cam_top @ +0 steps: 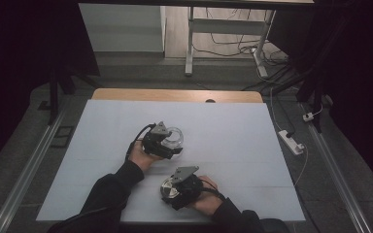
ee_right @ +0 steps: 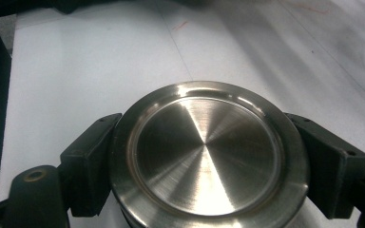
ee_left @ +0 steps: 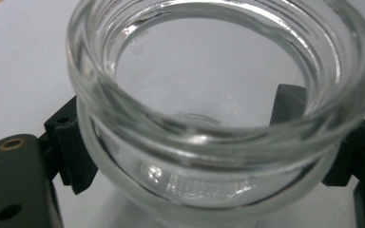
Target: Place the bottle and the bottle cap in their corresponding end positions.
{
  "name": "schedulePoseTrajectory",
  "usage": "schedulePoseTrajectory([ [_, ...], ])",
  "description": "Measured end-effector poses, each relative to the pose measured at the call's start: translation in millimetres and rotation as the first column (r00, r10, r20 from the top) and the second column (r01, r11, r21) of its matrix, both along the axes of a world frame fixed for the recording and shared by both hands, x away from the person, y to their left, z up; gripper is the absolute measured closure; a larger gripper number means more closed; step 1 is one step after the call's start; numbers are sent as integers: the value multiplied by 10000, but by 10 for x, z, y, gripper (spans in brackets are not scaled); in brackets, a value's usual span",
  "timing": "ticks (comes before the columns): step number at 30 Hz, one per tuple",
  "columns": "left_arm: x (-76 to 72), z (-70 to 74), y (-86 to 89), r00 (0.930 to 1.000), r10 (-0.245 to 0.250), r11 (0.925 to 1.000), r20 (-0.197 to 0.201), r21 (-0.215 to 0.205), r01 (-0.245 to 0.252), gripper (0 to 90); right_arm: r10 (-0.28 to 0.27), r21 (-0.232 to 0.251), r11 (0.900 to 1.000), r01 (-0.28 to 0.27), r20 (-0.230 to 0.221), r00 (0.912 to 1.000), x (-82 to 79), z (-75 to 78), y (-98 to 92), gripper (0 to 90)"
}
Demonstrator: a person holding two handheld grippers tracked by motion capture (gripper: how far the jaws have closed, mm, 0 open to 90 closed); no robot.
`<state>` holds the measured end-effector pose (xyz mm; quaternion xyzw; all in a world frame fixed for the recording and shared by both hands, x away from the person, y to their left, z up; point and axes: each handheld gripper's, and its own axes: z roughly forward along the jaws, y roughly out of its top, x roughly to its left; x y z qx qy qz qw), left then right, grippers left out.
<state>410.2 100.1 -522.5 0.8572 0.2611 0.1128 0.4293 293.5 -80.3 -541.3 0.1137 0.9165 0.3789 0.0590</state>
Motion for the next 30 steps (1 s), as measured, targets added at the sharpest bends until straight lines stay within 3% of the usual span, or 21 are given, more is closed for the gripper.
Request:
schedulePoseTrajectory([
  [6, 21, -16, 15, 9993, 22, 9998, -375, -208, -29, 131, -99, 38, 9999, 99, -62, 9999, 2, -1, 1, 167],
  [8, 29, -28, 30, 9987, -34, 9997, -509, -246, 22, 108, -267, 49, 9996, 268, -124, 9996, 19, -3, 1, 122],
  [27, -30, 40, 142, 9956, 280, 9979, -891, -557, -331, 14, -502, 787, 9954, 545, -559, 9972, 5, 118, -47, 61],
  [30, -57, 49, 158, 9945, 362, 9978, -980, -514, -414, 6, -491, 780, 9956, 524, -437, 9978, 2, 131, -55, 57],
])
